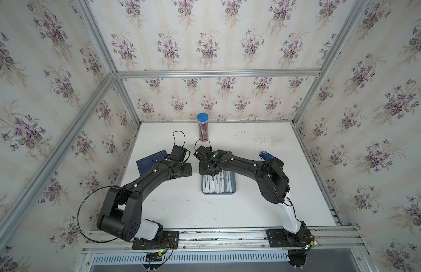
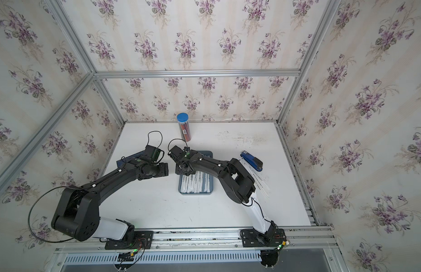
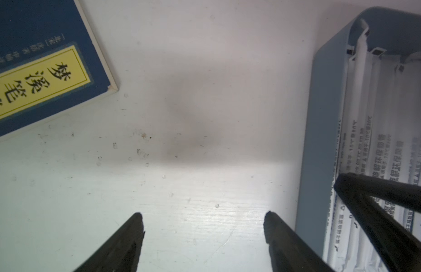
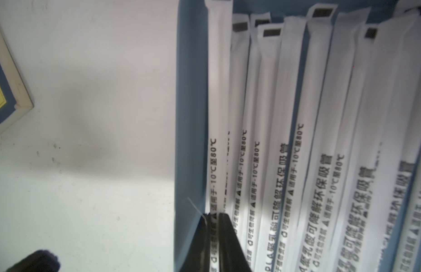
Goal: Put the straws into the storage box
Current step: Place the straw in the storage box.
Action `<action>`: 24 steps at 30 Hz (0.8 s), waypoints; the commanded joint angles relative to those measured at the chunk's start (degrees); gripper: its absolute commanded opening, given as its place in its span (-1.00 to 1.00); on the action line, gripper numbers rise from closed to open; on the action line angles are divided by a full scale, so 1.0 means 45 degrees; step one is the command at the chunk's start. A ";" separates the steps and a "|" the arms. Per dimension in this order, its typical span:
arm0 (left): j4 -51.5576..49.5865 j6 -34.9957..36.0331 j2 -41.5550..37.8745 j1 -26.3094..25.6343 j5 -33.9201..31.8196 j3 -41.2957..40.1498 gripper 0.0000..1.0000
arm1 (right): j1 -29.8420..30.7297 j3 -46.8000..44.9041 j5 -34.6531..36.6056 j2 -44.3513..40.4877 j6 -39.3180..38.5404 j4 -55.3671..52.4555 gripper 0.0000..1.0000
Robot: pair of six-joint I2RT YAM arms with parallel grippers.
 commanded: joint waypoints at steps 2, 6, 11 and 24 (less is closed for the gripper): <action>0.0284 0.0153 0.0069 0.0055 0.0105 -0.0006 0.62 | -0.0017 0.0309 0.0220 0.0236 0.0200 -0.0369 -0.75; 0.0333 0.0138 0.0071 0.0077 0.0164 -0.0025 0.62 | -0.0038 0.0343 0.0029 0.0413 0.0278 -0.0374 -0.65; 0.0287 0.0136 0.0030 0.0074 0.0183 -0.0002 0.62 | -0.0066 0.0324 -0.0028 0.0179 0.0322 -0.0497 -0.54; -0.0264 0.0128 -0.0372 0.0004 -0.0335 0.0378 0.86 | -0.2985 -0.5196 0.0397 -0.5505 -0.1999 -0.0172 -0.43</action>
